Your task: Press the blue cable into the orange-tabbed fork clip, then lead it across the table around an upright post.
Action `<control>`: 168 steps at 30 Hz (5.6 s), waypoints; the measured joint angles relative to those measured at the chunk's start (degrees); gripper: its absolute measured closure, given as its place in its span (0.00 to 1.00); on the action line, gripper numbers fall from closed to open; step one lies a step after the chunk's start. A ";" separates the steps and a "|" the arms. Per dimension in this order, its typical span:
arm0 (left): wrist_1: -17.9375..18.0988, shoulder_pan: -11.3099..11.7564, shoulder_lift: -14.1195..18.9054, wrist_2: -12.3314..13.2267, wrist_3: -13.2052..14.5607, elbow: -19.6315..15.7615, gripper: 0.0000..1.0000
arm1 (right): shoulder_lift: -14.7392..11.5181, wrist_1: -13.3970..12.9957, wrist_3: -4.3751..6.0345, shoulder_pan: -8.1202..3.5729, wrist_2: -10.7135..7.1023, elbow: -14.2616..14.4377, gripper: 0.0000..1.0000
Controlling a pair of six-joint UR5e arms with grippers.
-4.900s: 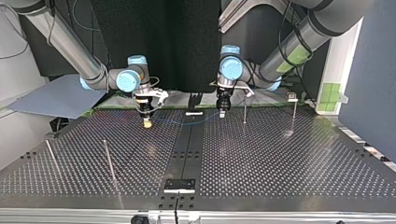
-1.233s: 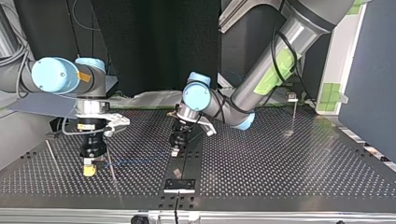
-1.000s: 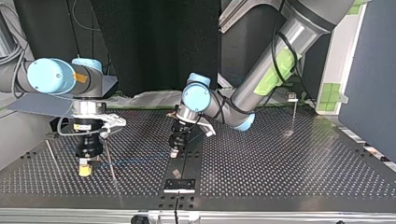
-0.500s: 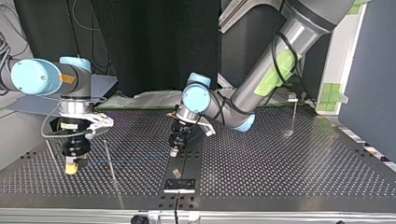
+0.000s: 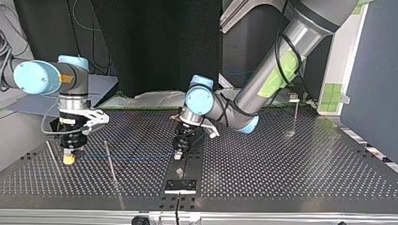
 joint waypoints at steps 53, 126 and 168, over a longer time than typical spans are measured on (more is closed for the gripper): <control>-5.46 -1.48 -0.88 -5.15 3.80 0.00 0.01 | 10.61 -10.08 -0.19 -3.92 -1.52 10.53 1.00; -6.13 -1.62 -0.89 -4.78 4.06 -0.01 0.01 | 21.80 -16.42 -0.93 -3.53 -0.42 13.73 1.00; -6.29 -1.61 -0.89 -4.77 4.05 -0.01 0.01 | 31.21 -22.78 -0.75 -4.90 0.46 14.70 1.00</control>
